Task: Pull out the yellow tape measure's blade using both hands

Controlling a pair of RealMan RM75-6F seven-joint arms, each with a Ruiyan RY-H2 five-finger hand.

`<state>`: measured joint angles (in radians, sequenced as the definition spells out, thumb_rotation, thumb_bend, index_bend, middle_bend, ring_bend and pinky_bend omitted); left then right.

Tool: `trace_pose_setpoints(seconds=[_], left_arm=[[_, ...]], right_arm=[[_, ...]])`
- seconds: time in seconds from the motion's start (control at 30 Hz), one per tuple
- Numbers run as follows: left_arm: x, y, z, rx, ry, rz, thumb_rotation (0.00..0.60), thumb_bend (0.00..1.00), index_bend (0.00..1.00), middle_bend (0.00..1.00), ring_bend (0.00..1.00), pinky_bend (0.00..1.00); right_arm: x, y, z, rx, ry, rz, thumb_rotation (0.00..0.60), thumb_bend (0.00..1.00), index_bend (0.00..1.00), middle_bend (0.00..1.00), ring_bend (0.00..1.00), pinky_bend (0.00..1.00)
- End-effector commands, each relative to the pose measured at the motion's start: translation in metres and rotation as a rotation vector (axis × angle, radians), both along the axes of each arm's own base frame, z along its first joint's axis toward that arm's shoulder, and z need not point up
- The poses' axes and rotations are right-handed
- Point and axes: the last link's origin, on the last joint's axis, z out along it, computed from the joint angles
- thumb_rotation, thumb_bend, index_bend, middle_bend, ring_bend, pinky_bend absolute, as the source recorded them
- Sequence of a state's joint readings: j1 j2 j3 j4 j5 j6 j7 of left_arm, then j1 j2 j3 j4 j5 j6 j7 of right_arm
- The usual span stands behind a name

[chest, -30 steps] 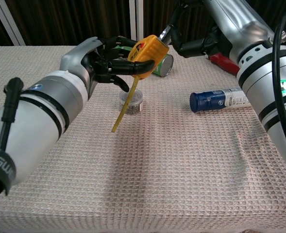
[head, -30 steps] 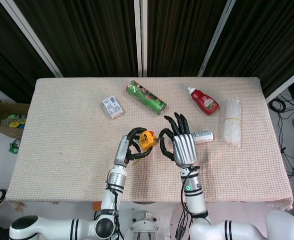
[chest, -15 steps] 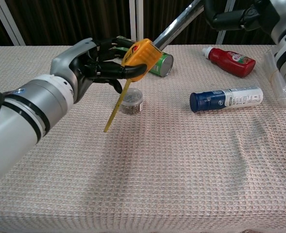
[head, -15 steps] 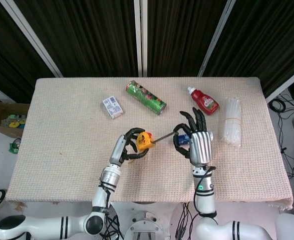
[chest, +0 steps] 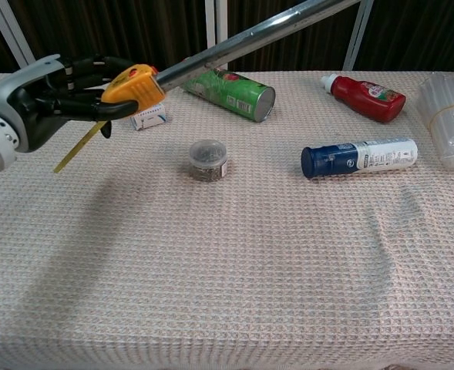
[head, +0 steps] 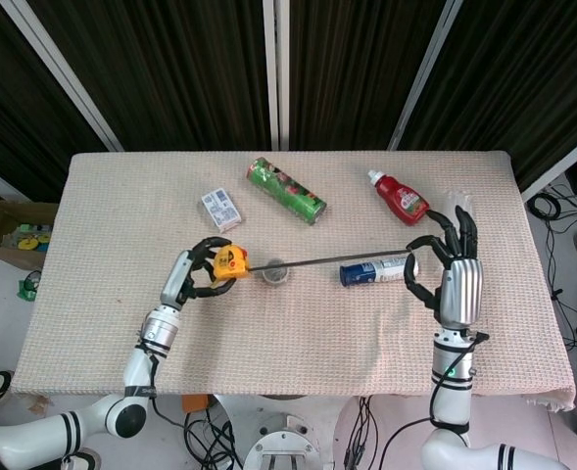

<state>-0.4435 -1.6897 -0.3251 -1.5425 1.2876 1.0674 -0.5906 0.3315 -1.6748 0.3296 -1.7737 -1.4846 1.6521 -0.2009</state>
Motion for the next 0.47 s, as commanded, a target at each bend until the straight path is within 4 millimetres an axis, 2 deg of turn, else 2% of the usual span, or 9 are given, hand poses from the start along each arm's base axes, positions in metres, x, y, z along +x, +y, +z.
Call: trace_pose_setpoints(seconds=[0.03,0.3,0.47], left_arm=[[-0.027,-0.004,0.01,0.004,0.007,0.014,0.6,0.41,0.66,0.65,0.58,0.65],[-0.051,-0.011,0.012,-0.012,0.002,0.026,0.6,0.42,0.66,0.65,0.58,0.65],[-0.056,-0.013,0.012,-0.015,0.005,0.021,0.6,0.42,0.66,0.65,0.58,0.65]], right_arm=[[-0.005,0.001,0.005,-0.015,-0.02,-0.008,0.6,0.58,0.77,0.23,0.0,0.0],[-0.011,0.002,0.012,-0.04,-0.04,-0.028,0.6,0.58,0.78,0.24,0.0,0.0],[-0.015,0.003,0.015,-0.051,-0.044,-0.034,0.6,0.58,0.78,0.24,0.0,0.0]])
